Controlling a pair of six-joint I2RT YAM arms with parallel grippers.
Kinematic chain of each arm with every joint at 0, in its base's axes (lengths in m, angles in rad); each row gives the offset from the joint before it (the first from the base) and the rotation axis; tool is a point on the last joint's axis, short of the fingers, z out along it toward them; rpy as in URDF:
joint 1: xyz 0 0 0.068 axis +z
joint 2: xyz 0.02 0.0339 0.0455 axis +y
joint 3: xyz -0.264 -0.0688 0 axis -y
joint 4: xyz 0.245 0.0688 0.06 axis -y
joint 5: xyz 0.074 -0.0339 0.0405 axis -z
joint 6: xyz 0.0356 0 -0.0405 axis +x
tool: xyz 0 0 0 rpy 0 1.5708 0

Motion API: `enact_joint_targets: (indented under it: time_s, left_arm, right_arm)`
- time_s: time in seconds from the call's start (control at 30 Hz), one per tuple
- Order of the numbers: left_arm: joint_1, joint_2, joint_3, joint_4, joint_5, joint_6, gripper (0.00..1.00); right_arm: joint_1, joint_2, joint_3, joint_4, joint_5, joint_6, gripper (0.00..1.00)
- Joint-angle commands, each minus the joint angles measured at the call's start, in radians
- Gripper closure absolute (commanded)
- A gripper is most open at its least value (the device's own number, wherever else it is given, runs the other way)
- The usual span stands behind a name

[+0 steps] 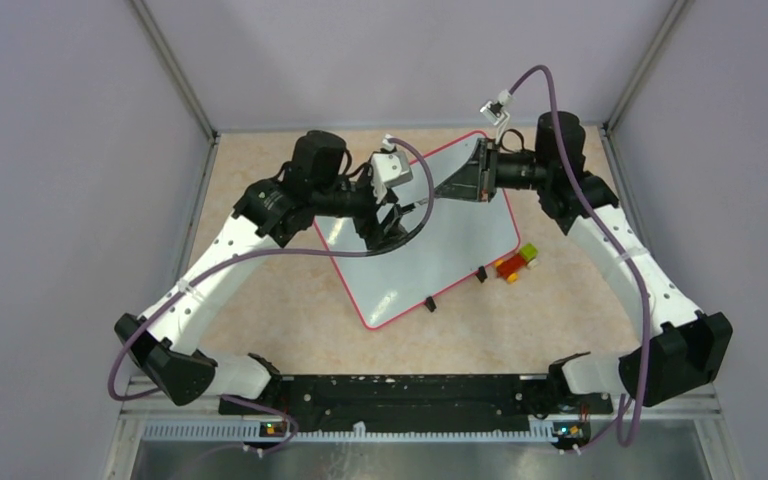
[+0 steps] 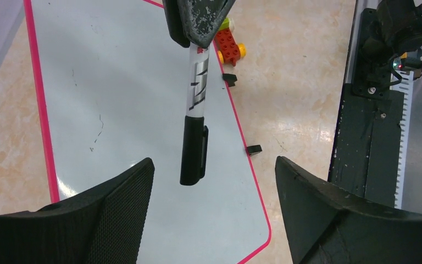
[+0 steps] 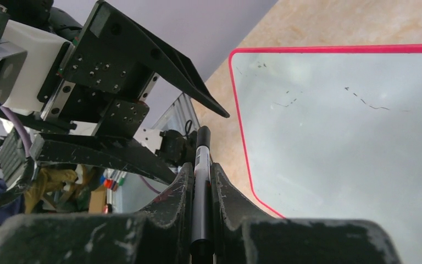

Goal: Write a sentence on the whiteboard
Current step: Pass from the right arm to the left

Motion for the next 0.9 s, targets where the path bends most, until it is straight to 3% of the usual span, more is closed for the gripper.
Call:
enact_joint_targets:
  time_s: [0.0,0.2,0.37,0.43,0.63,0.67,0.87]
  left_arm:
    - [-0.002,0.007,0.012,0.062,0.032,-0.043,0.18]
    - [-0.002,0.005,0.008,0.068,0.078,-0.054,0.38]
    - [-0.004,0.029,0.016,0.058,0.144,-0.082,0.44]
    - [-0.003,0.03,0.019,0.056,0.161,-0.093,0.52]
    - [-0.001,0.037,0.021,0.032,0.205,-0.085,0.98]
    - [-0.001,0.037,0.022,0.023,0.194,-0.067,1.0]
    - [-0.003,0.023,0.034,-0.046,0.134,0.057,1.0]
  right_arm:
    - [0.006,-0.046,-0.025,0.125,-0.071,0.095,1.0]
    - [0.016,-0.065,-0.038,0.131,-0.115,0.068,1.0]
    - [0.031,-0.061,-0.033,0.133,-0.148,0.044,1.0]
    - [0.034,-0.061,-0.029,0.118,-0.151,0.021,1.0]
    - [0.037,-0.061,-0.025,0.08,-0.16,-0.016,1.0]
    - [0.035,-0.06,-0.023,0.059,-0.16,-0.031,0.98]
    - [0.037,-0.054,-0.019,-0.072,-0.11,-0.093,0.58]
